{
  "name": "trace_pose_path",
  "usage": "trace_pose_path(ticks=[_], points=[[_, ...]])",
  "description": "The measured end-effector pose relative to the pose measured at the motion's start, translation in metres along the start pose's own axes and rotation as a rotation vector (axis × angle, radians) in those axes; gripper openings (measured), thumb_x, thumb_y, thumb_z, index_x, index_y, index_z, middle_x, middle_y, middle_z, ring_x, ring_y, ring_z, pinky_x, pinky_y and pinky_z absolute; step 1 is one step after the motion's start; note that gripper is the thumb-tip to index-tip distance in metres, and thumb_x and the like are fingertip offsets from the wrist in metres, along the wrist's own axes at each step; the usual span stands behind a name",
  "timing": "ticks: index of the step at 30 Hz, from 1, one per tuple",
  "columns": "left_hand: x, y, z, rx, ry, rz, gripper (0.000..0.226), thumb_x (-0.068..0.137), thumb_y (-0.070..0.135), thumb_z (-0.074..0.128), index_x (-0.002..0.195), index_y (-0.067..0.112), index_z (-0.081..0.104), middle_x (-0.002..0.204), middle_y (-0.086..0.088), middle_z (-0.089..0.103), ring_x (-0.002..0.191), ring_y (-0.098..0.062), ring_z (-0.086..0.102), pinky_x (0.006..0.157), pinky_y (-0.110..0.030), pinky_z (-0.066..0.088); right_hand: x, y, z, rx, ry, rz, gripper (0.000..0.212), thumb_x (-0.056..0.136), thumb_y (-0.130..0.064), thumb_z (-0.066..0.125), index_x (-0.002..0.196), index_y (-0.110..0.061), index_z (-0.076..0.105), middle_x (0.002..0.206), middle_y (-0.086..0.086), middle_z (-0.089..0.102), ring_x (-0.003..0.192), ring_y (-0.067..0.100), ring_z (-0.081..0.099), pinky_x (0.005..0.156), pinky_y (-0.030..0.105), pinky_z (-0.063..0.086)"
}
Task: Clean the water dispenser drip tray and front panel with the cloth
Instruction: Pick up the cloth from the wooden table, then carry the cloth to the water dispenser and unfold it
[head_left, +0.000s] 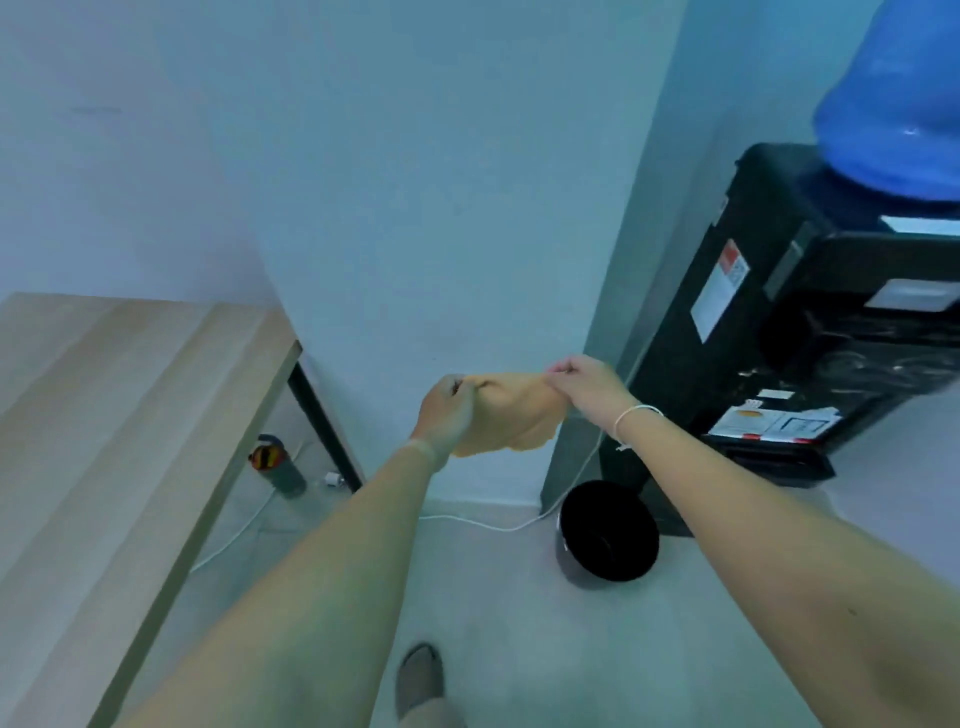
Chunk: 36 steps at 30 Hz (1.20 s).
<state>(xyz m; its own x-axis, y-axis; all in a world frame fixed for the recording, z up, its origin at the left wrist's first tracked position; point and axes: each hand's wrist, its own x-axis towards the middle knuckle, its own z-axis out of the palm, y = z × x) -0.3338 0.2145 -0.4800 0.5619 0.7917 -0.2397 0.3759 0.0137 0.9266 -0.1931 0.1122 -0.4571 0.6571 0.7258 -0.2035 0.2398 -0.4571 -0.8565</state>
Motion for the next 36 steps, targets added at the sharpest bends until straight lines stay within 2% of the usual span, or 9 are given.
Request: trace_pose_path(ticks=[3,6,10,17,20,25,27,33,36], points=[[0.0,0.014,0.053,-0.016,-0.094,0.018,0.018,0.096,0.019,0.039,0.097,0.013,0.056,0.108,-0.008,0.058,0.099,-0.021,0.05,0.087,-0.033,0.04,-0.011,0.033,-0.051,0.155,0.028,0.106,0.013,0.087,-0.021,0.059,0.095,-0.013,0.066,0.096,0.002,0.063,0.09,0.018,0.056,0.09,0.032,0.048],[0.012,0.022,0.086,-0.009,-0.16,0.006,0.025,0.096,0.022,0.037,0.103,0.013,0.059,0.115,-0.007,0.06,0.103,-0.021,0.052,0.086,-0.03,0.041,-0.014,0.059,-0.078,0.186,-0.061,0.183,0.016,0.082,-0.026,0.067,0.094,-0.018,0.062,0.09,-0.001,0.062,0.083,0.016,0.055,0.08,0.031,0.048],[0.04,0.024,0.133,0.03,-0.298,-0.032,0.029,0.097,0.025,0.034,0.109,0.013,0.057,0.119,-0.006,0.058,0.109,-0.023,0.052,0.089,-0.032,0.041,-0.001,0.092,-0.103,0.146,-0.075,0.313,0.014,0.079,-0.009,0.07,0.083,-0.015,0.057,0.081,0.002,0.056,0.072,0.013,0.051,0.07,0.022,0.044],[0.094,0.033,0.187,0.08,-0.377,-0.079,0.032,0.099,0.04,0.032,0.102,0.016,0.053,0.112,-0.005,0.054,0.105,-0.024,0.048,0.095,-0.036,0.039,0.041,0.12,-0.141,0.218,-0.03,0.449,0.012,0.079,-0.015,0.064,0.073,-0.018,0.054,0.087,0.004,0.056,0.084,0.017,0.052,0.093,0.034,0.044],[0.108,0.035,0.201,0.097,-0.407,-0.132,0.043,0.098,0.044,0.03,0.113,0.013,0.055,0.124,-0.007,0.054,0.118,-0.028,0.048,0.106,-0.044,0.036,0.053,0.124,-0.15,0.225,-0.041,0.445,0.014,0.078,-0.016,0.061,0.071,-0.022,0.05,0.091,0.002,0.052,0.09,0.018,0.048,0.088,0.034,0.041],[0.121,0.028,0.224,-0.003,-0.422,-0.305,0.058,0.095,0.056,0.031,0.127,0.013,0.052,0.128,-0.006,0.054,0.119,-0.026,0.049,0.106,-0.043,0.038,0.071,0.142,-0.161,0.3,-0.073,0.455,0.018,0.075,-0.009,0.059,0.067,-0.018,0.046,0.086,0.009,0.047,0.086,0.022,0.045,0.081,0.033,0.034],[0.12,0.025,0.229,-0.076,-0.446,-0.382,0.056,0.092,0.056,0.041,0.123,0.012,0.056,0.119,-0.006,0.06,0.11,-0.024,0.055,0.101,-0.039,0.043,0.079,0.156,-0.164,0.327,-0.08,0.473,0.021,0.08,-0.003,0.056,0.068,-0.015,0.045,0.085,0.011,0.049,0.087,0.023,0.048,0.082,0.033,0.039],[0.115,0.013,0.255,-0.091,-0.356,-0.441,0.013,0.089,0.016,0.056,0.101,0.013,0.06,0.108,-0.011,0.062,0.098,-0.026,0.057,0.09,-0.038,0.046,0.104,0.196,-0.177,0.251,-0.21,0.495,0.012,0.088,-0.006,0.055,0.08,-0.011,0.048,0.091,0.012,0.059,0.09,0.027,0.058,0.092,0.041,0.049],[0.099,0.003,0.283,-0.161,-0.229,-0.474,0.009,0.087,0.014,0.056,0.081,0.019,0.06,0.094,-0.009,0.059,0.086,-0.024,0.051,0.077,-0.036,0.04,0.116,0.221,-0.188,0.228,-0.278,0.475,0.008,0.089,-0.004,0.053,0.087,-0.01,0.049,0.088,0.011,0.06,0.08,0.025,0.06,0.078,0.039,0.053]])
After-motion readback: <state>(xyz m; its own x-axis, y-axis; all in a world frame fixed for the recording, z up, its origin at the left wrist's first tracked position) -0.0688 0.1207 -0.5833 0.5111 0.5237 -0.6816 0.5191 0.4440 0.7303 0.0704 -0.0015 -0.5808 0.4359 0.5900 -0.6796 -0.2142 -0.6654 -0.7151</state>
